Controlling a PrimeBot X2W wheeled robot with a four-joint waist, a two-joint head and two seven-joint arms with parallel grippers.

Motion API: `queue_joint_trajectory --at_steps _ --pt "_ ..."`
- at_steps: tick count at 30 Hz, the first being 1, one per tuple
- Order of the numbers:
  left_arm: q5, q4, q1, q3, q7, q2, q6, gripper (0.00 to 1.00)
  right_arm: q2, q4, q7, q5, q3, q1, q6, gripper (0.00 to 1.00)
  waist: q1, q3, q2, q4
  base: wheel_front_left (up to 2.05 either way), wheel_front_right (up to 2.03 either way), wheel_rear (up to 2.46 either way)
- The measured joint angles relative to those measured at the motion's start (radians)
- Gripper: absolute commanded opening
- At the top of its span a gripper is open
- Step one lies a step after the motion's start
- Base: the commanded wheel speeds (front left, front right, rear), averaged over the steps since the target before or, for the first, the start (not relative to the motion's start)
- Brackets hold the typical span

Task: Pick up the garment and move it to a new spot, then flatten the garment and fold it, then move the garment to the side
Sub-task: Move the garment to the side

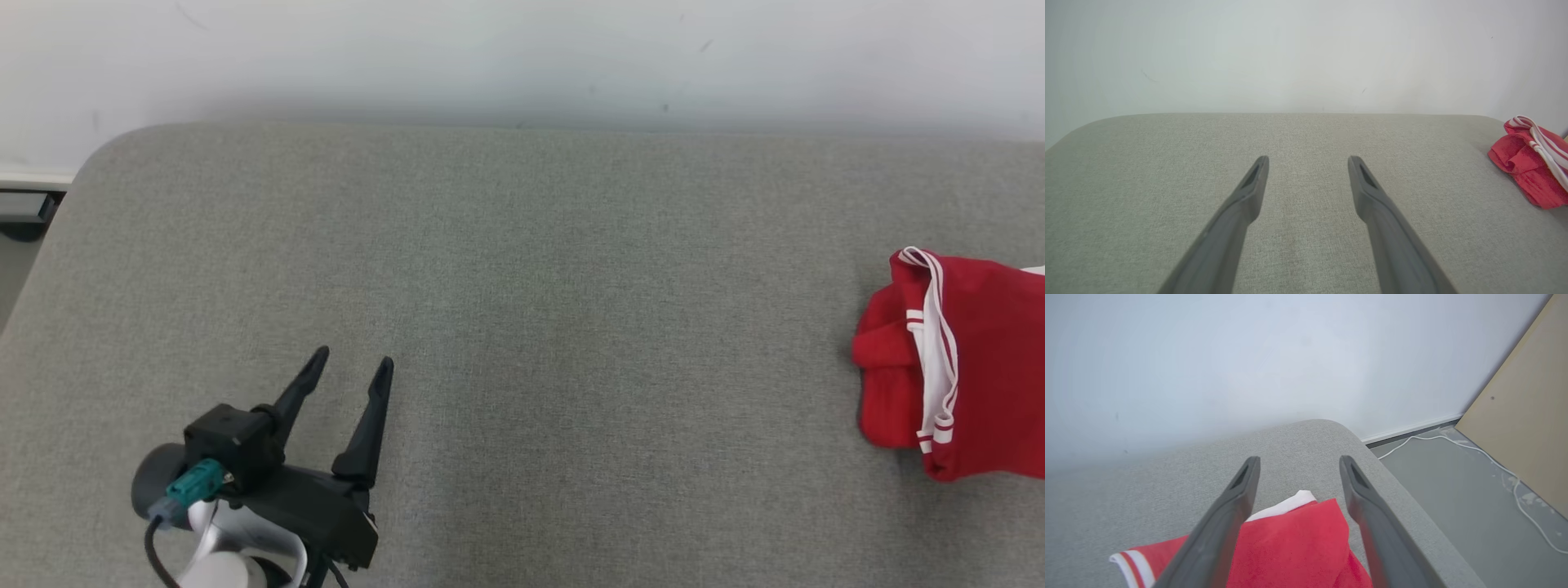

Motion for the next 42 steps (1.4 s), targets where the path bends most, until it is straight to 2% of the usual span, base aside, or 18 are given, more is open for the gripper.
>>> queue_joint_trajectory --at_steps 3,5,6,7,9,10,15,28,32,42 --pt "0.0 0.012 -0.017 0.016 -0.027 0.002 -0.007 1.0 0.04 0.021 -0.052 0.086 -0.01 -0.027 0.053 1.0 0.0 -0.011 -0.0001 -0.007 0.0 0.0 0.0" --pt "-0.002 0.03 -0.019 0.044 -0.035 -0.003 0.006 1.0 0.068 0.025 -0.09 0.113 0.0 -0.019 0.099 1.0 -0.0001 -0.021 0.0 -0.012 0.0 0.0 0.0" --pt "-0.005 0.04 -0.019 0.057 -0.036 -0.006 0.013 1.0 0.085 0.022 -0.103 0.122 0.007 -0.017 0.111 1.0 0.0 -0.026 -0.0001 -0.015 0.0 0.0 0.0" --pt "-0.021 0.062 -0.015 0.082 -0.038 -0.016 0.021 1.0 0.119 0.012 -0.134 0.134 0.027 -0.002 0.149 1.0 0.0 -0.038 -0.0001 -0.021 0.0 0.0 0.0" --pt "-0.038 0.07 -0.007 0.098 -0.052 -0.033 0.03 1.0 0.153 -0.006 -0.158 0.137 0.058 0.032 0.185 1.0 0.0 -0.052 0.0 -0.027 0.0 0.0 0.0" --pt "-0.041 0.074 0.002 0.103 -0.054 -0.041 0.03 1.0 0.171 -0.02 -0.171 0.139 0.07 0.054 0.193 1.0 -0.0001 -0.059 -0.0001 -0.03 0.0 0.0 0.0" --pt "-0.046 0.093 0.032 0.121 -0.067 -0.056 0.038 1.0 0.21 -0.065 -0.199 0.152 0.122 0.133 0.207 1.0 -0.0001 -0.089 -0.0001 -0.042 0.0 0.0 0.0" --pt "-0.037 0.102 0.107 0.155 -0.089 -0.054 0.046 1.0 0.209 -0.229 -0.227 0.24 0.323 0.323 0.21 1.0 -0.0001 -0.16 -0.0001 -0.06 0.0 0.0 0.0" --pt "-0.037 0.101 0.108 0.165 -0.093 -0.053 0.047 1.0 0.21 -0.259 -0.232 0.236 0.388 0.369 0.211 1.0 -0.0001 -0.164 -0.0001 -0.059 0.0 0.0 0.0" --pt "-0.045 0.101 0.134 0.18 -0.097 -0.049 0.047 1.0 0.217 -0.302 -0.263 0.254 0.42 0.476 0.211 1.0 0.0 -0.169 -0.0001 -0.057 0.0 0.0 0.0"
